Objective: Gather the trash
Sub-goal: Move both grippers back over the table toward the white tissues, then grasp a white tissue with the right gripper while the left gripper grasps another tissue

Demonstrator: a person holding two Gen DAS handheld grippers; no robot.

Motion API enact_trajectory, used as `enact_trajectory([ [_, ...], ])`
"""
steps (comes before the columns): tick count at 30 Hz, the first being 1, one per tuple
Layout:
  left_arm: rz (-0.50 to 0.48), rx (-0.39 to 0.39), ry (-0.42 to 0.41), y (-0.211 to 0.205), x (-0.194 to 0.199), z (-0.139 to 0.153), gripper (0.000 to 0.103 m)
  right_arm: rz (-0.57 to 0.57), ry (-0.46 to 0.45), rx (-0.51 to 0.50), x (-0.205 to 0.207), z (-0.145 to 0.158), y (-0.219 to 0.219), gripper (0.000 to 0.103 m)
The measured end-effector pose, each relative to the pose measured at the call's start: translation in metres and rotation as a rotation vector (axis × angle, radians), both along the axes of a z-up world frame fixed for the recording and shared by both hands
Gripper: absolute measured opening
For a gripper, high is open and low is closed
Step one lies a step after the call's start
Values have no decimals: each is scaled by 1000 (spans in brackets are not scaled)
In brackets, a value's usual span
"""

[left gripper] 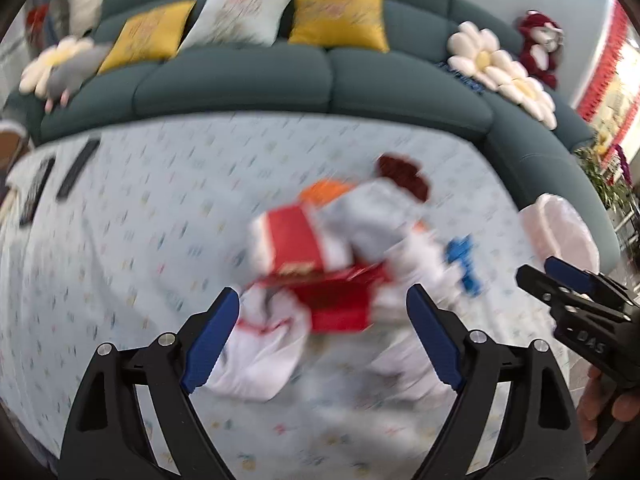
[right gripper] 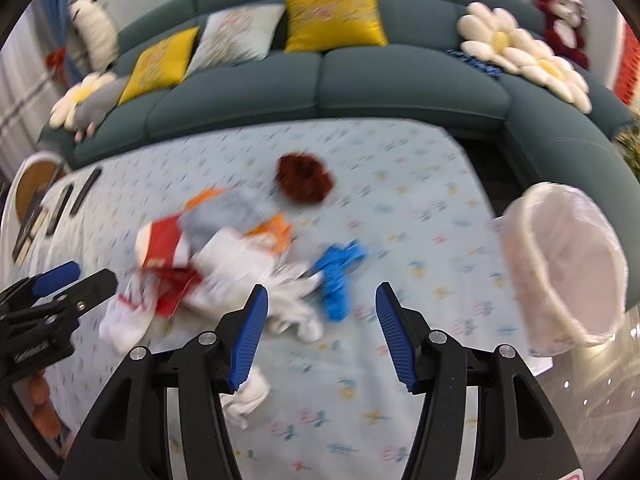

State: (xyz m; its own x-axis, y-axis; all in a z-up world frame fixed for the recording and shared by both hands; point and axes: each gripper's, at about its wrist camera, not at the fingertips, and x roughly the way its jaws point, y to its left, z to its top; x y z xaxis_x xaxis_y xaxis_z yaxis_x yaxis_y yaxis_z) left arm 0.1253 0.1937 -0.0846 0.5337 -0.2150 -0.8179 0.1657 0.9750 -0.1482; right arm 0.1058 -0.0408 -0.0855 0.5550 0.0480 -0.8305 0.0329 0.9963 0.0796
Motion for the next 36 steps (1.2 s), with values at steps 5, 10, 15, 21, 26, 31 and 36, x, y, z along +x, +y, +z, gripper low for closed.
enact_trajectory([
  [5, 52, 7, 62, 35, 0, -32, 81, 109, 70, -2, 1, -22, 31, 55],
  [10, 33, -1, 133, 41, -3, -60, 81, 165, 138, -4, 5, -40, 45, 55],
  [15, 39, -6, 166, 44, -4, -78, 77, 192, 196, -1, 5, -56, 48, 55],
  [21, 31, -23, 164, 44, -4, -81, 42, 232, 237, -3, 3, -67, 53, 53],
  [26, 29, -21, 148, 45, -6, -76, 20, 253, 260, 24, 4, -73, 54, 43],
  [31, 39, -15, 126, 43, -13, -66, 17, 275, 273, 57, 5, -75, 55, 17],
  [36, 37, -5, 88, 40, -20, -44, 16, 292, 220, 51, 0, -62, 56, 11],
])
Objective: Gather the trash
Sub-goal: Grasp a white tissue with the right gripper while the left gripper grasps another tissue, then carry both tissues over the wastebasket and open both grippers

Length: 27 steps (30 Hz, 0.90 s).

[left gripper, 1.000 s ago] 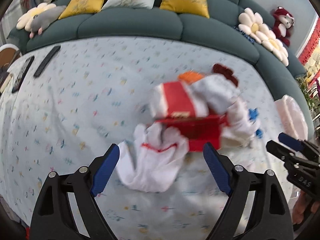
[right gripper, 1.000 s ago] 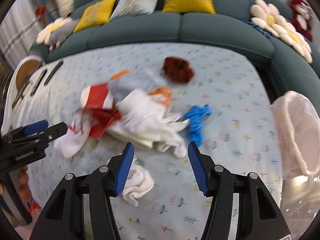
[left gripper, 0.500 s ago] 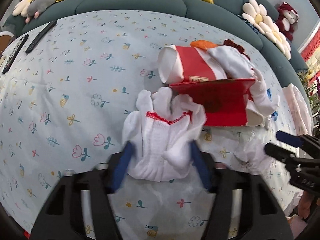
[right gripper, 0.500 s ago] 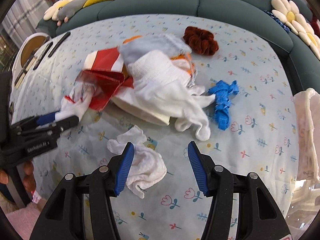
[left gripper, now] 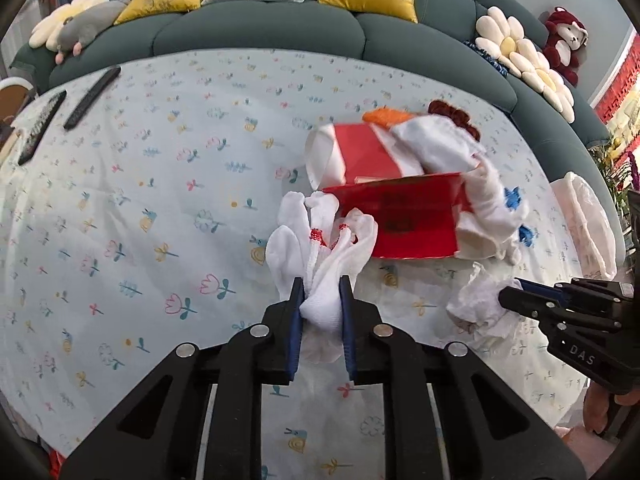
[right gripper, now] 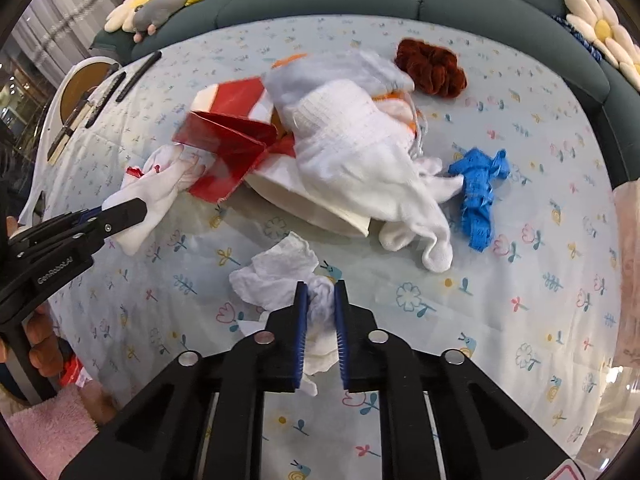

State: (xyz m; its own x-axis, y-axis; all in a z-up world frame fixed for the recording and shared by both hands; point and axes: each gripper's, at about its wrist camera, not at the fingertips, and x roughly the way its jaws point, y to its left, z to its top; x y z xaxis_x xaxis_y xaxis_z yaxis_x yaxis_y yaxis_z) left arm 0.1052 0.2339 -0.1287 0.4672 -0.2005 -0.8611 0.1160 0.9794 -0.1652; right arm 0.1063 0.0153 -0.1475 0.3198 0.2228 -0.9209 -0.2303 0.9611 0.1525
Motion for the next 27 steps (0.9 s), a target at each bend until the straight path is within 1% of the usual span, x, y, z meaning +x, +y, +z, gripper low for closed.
enact_trajectory([
  [6, -23, 12, -68, -11, -4, 41, 16, -30, -102, 38, -4, 36, -16, 10],
  [10, -51, 5, -135, -30, -5, 76, 16, -66, -172, 57, -6, 66, -38, 10],
  [13, -85, -2, -186, -53, -2, 101, 16, -104, -227, 58, -5, 87, -54, 10],
  [16, -132, -20, -224, -87, 6, 123, 16, -167, -282, 56, -5, 110, -77, 10],
  [19, -197, -35, -267, -131, 11, 143, 16, -241, -329, 47, -6, 129, -106, 10],
  [24, -279, -73, -314, -197, 17, 161, 16, -373, -380, 32, -8, 154, -165, 10],
  [27, -326, -94, -324, -232, 17, 165, 16, -443, -398, 17, -11, 163, -203, 10],
])
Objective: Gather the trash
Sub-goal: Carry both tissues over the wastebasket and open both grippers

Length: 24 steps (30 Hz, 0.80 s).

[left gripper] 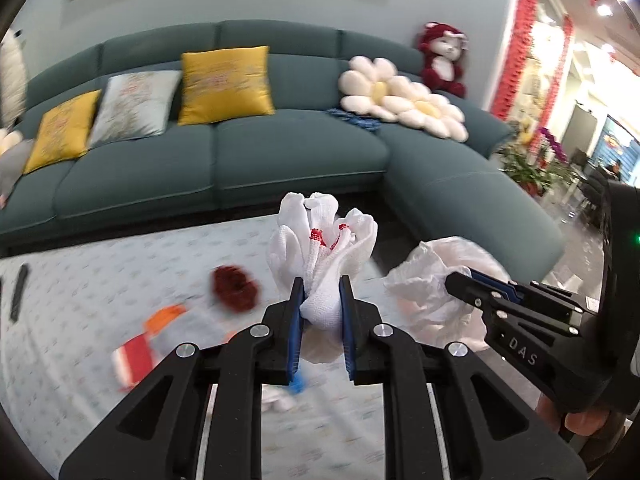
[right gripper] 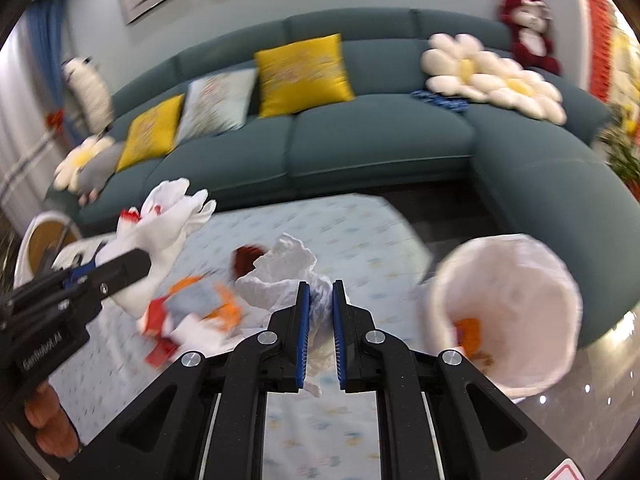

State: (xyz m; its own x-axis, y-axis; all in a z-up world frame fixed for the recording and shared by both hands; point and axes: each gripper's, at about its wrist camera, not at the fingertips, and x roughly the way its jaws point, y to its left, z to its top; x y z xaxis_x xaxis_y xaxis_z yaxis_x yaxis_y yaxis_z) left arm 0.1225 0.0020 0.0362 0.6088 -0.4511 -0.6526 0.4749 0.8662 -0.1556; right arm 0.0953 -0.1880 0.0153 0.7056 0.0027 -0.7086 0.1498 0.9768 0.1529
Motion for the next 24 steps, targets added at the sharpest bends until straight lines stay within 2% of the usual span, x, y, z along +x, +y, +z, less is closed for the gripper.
enact_trajectory([
  [5, -83, -2, -4, -64, -2, -2, 16, -113, -6, -30, -9, 4, -58, 10],
  [10, -156, -9, 3, -114, -7, -10, 16, -203, 4, -42, -21, -4, -101, 10],
  [17, -247, 5, 31, -172, -8, -29, 17, -301, 54, -37, -31, -31, -153, 10],
  [24, -315, -1, 111, -218, -7, -51, 17, -347, 98, -23, -36, -55, -184, 10],
])
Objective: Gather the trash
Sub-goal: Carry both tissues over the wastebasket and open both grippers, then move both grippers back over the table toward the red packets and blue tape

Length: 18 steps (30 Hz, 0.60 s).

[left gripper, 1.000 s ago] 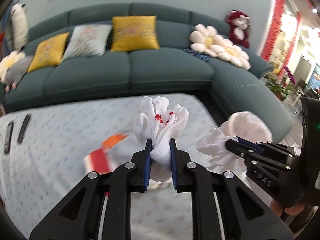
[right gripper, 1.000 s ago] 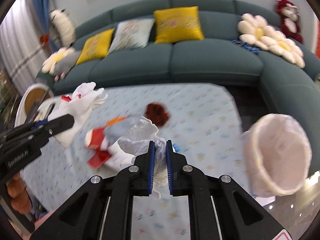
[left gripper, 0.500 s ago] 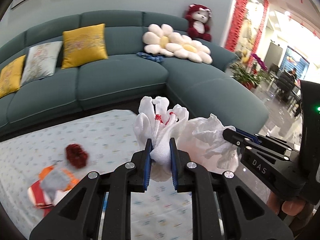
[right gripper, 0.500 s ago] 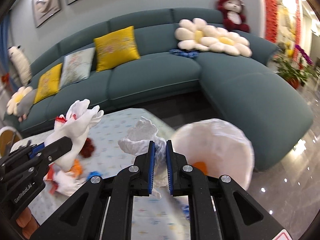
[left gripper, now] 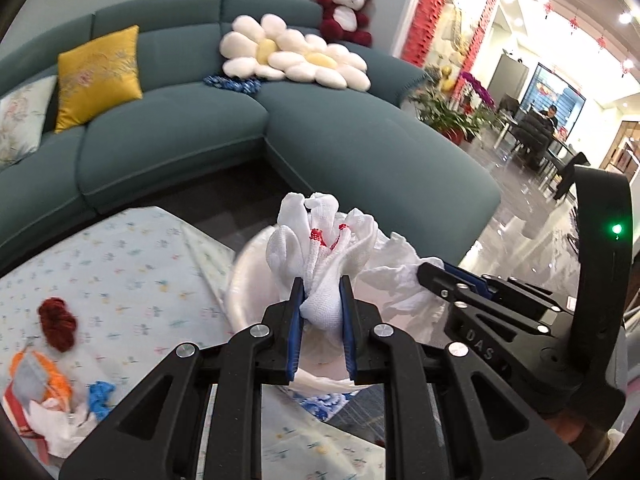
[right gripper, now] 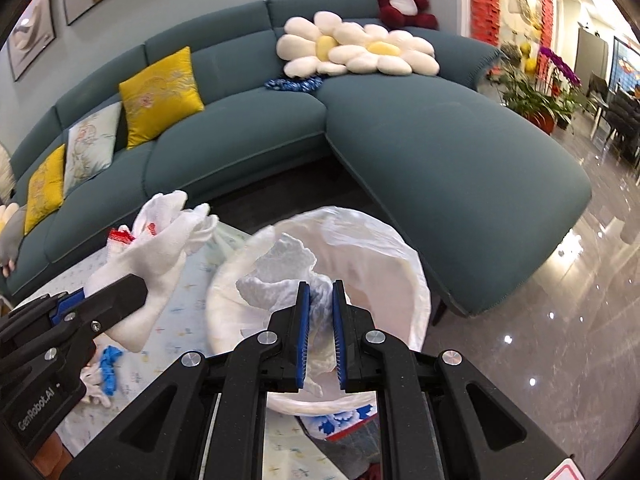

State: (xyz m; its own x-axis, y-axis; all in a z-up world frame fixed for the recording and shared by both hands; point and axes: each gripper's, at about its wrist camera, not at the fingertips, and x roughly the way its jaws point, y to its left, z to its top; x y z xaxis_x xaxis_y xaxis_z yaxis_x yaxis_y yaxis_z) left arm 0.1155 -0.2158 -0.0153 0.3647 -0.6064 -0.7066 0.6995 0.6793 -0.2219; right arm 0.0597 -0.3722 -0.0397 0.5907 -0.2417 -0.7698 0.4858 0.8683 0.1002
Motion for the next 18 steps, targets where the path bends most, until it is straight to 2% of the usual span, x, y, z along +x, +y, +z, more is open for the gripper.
enact_trajectory([
  [3, -21, 10, 3, -13, -2, -7, 20, -11, 13, 3, 0, -8, -7, 11],
  [5, -4, 18, 7, -17, -1, -10, 35, -14, 20, 6, 2, -12, -11, 14],
  [6, 12, 22, 1, -17, 0, -10, 55, -16, 22, 0, 3, -12, -11, 16],
  [7, 39, 23, -11, -15, 1, -10, 59, -20, 26, -11, 3, -13, -11, 18],
  [13, 94, 21, -9, -4, 8, -5, 59, -35, 2, -20, 0, -4, -14, 32],
  [18, 133, 15, -32, 18, 9, 5, 59, -12, -20, -33, 2, 7, -9, 33],
])
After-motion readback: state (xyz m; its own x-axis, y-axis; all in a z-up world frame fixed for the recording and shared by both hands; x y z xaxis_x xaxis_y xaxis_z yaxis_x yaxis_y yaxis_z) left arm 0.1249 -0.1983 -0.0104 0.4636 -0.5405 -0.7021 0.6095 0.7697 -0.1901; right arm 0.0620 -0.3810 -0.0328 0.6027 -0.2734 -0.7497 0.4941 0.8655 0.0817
